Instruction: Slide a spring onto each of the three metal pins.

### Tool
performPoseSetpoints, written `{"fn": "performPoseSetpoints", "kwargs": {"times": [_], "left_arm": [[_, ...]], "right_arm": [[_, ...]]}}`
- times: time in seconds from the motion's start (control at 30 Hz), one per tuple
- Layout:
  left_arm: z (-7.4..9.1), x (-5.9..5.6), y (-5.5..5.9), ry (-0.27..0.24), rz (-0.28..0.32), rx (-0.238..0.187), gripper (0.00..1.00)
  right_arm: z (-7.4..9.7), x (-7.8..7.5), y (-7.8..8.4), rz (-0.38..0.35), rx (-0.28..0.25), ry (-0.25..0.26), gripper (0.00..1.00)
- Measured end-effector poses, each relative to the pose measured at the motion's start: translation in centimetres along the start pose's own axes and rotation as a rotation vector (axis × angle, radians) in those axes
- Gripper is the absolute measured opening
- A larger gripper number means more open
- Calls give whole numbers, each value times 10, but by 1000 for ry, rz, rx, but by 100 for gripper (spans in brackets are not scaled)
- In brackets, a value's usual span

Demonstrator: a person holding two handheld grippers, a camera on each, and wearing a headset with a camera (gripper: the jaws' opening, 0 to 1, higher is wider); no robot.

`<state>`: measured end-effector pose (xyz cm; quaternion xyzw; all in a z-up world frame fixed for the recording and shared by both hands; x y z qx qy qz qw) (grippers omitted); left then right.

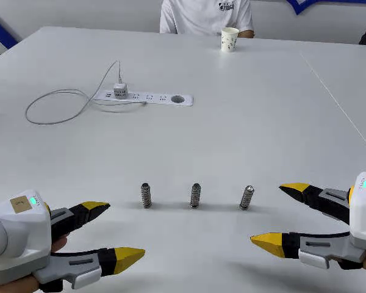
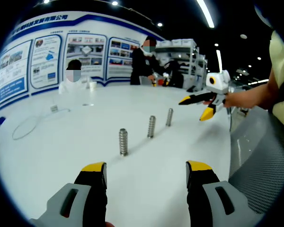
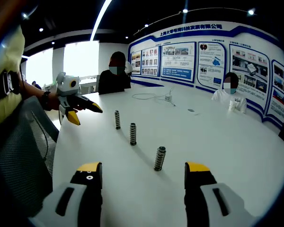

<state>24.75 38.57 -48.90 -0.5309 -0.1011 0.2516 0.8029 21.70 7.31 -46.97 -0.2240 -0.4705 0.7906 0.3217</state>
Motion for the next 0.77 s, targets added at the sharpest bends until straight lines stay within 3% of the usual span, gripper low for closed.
{"fn": "performPoseSetpoints", "kwargs": {"times": [0.77], "left_arm": [[-2,3,0,5,5,-15,69]], "right_arm": [[2,-1,-3,-5,17,20,72]]}}
Point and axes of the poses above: the centre of the closed fingertips' face, and the gripper's own axes: z roughly backward along the fingers, x roughly to its left, y roughly out of its underside, the point moved 7 cm from there along z, roughly backward along the fingers, and after that the axes turned 2 degrees about x, right-handed, at the moved point
